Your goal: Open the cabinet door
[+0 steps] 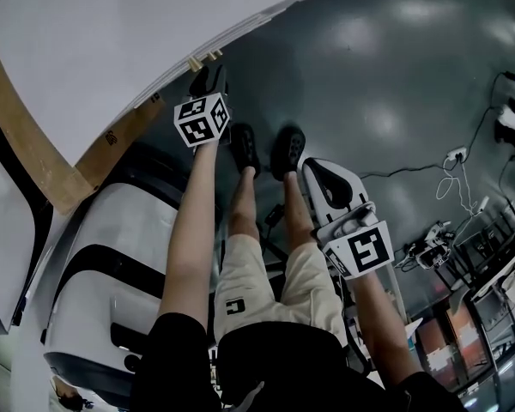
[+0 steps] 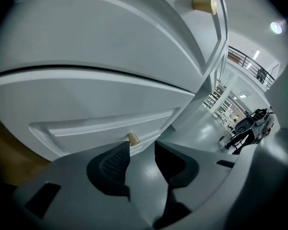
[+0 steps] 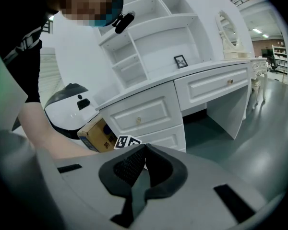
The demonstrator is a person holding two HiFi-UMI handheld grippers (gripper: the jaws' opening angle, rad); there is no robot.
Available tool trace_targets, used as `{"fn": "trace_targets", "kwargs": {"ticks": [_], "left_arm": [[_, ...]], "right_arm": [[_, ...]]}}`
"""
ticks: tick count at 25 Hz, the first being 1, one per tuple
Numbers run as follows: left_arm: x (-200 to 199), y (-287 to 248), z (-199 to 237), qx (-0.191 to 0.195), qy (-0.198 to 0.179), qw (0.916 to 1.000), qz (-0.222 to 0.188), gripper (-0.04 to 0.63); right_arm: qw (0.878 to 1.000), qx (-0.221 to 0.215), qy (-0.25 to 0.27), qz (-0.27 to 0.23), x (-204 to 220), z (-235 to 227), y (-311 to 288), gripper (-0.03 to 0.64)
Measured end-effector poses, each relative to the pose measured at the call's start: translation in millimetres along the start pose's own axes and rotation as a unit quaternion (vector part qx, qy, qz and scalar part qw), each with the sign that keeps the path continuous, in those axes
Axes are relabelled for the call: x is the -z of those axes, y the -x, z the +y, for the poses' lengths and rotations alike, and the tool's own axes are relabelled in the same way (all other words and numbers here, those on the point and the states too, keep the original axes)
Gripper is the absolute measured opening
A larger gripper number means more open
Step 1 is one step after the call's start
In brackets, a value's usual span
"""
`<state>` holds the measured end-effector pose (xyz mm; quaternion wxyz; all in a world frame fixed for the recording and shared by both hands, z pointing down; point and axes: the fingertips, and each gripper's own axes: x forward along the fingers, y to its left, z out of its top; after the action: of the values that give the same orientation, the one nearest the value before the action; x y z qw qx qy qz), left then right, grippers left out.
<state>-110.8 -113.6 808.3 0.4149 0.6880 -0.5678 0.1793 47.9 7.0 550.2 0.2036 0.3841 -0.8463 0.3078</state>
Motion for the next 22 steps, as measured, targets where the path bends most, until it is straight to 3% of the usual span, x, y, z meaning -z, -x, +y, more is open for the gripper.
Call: {"fn": "trace_targets", "kwargs": {"ticks": [13, 22], "left_arm": [[-1, -32, 10, -0.037, 0.000, 0.9990, 0.027, 0.155], [0, -37, 20, -0.067, 0.009, 0.9971, 0.034, 0.104]], "right_arm": [[1.000, 0.005, -0.004, -0.004, 3, -6, 3, 0.018], [1.000, 0.009, -0.014, -0.001, 12, -5, 4, 0.018]]}}
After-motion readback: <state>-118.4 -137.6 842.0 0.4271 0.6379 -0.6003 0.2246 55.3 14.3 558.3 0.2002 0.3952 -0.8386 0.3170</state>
